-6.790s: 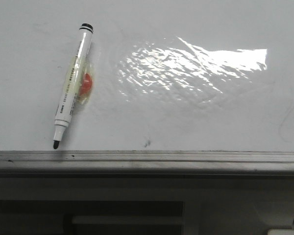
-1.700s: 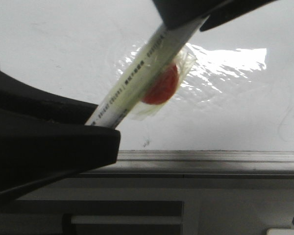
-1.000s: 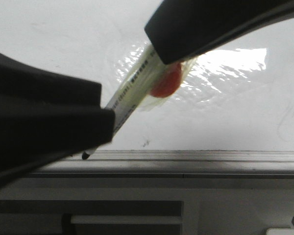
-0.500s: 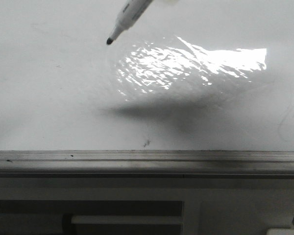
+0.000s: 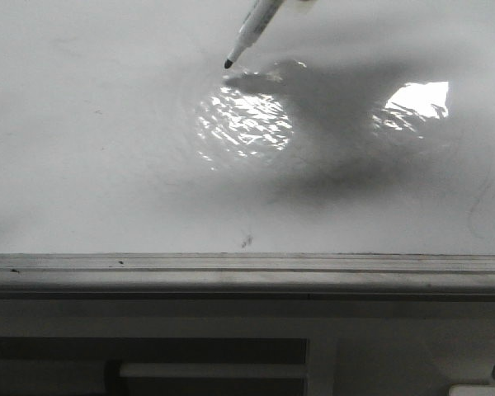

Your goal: Write number 9 on whiteboard

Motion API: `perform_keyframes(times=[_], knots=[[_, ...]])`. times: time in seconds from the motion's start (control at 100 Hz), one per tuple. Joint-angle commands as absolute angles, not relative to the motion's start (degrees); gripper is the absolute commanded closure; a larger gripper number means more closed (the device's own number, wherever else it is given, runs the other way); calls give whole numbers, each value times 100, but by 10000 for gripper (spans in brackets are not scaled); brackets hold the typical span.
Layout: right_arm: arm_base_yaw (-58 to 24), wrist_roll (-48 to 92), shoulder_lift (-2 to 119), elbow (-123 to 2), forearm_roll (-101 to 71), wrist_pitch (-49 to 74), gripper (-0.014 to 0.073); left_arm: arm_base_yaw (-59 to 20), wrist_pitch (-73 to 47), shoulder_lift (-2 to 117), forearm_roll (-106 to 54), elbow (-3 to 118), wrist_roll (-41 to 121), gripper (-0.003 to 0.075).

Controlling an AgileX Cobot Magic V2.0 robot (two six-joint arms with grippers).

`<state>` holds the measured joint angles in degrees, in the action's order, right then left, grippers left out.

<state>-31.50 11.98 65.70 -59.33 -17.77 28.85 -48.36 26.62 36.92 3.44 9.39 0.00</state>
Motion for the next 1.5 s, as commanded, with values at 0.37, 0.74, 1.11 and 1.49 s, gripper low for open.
perform_keyframes(times=[0.37,0.74,1.11,1.49], knots=[[-3326,937,7016,-6596,-1275,3296,642,-4836,3072,3674,273,1092,0,419],[-3059,845,6873,-6673,-1238,3455,642,-4836,3072,3674,273,1092,0,419],[-3598,718,6666,-6001,-1599,3535,642,-4913,2962,3957,1047,1092,0,417],[-4748,507,6679,-6028,-1789,3232,642,-5616,3677,5452,1250,1301,80,416]])
